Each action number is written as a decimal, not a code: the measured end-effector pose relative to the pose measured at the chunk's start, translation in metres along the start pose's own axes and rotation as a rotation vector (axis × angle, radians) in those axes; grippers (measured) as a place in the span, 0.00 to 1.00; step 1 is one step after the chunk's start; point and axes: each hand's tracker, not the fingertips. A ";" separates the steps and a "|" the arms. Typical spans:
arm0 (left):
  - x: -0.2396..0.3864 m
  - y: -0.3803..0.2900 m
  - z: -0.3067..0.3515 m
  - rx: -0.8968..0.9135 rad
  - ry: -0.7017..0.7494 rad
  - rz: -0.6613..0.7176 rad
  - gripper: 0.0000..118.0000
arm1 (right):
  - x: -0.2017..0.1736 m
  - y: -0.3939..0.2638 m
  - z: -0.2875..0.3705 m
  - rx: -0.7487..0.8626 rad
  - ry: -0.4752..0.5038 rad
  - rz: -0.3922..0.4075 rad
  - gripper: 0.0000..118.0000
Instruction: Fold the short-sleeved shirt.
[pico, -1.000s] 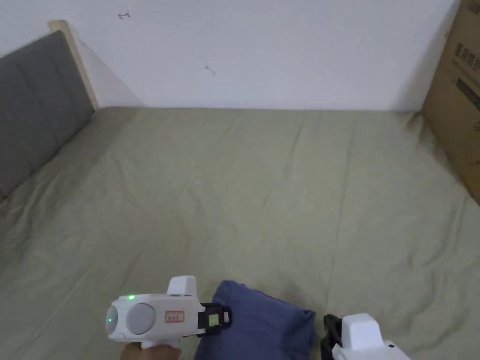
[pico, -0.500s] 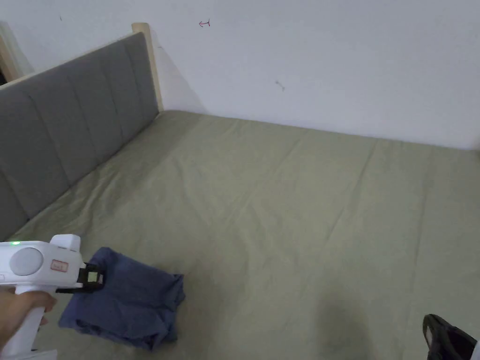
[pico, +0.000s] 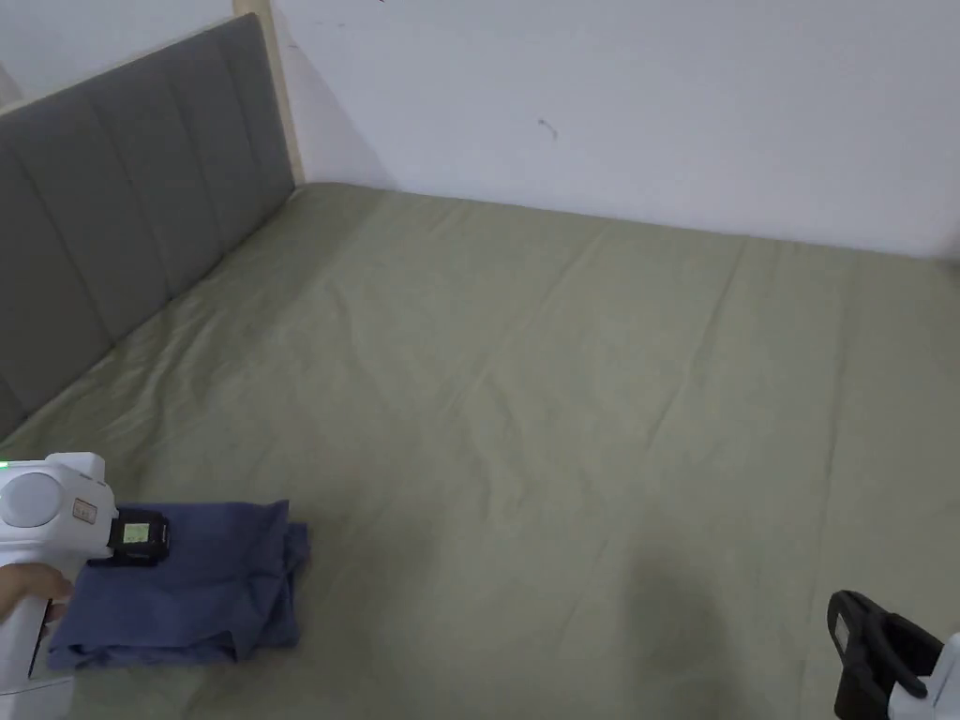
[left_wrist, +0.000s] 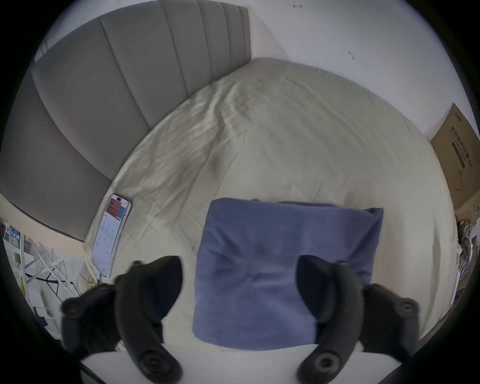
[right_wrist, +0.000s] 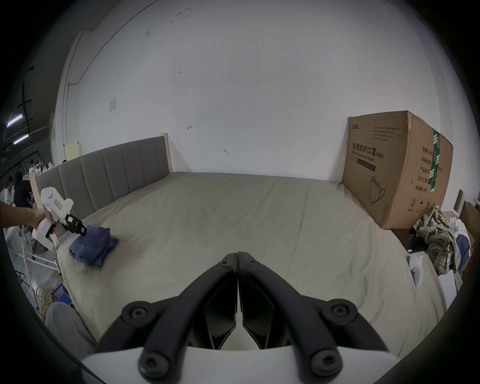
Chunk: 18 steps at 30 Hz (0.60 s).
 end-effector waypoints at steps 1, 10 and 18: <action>0.012 0.001 0.020 0.039 -0.014 -0.001 0.86 | 0.002 0.004 0.004 0.012 -0.004 -0.012 0.00; 0.075 0.003 0.153 0.368 -0.128 -0.040 0.86 | 0.017 0.066 0.061 0.167 -0.074 -0.015 0.00; 0.166 -0.021 0.305 0.750 -0.219 -0.127 0.86 | 0.035 0.119 0.120 0.293 -0.181 0.020 0.00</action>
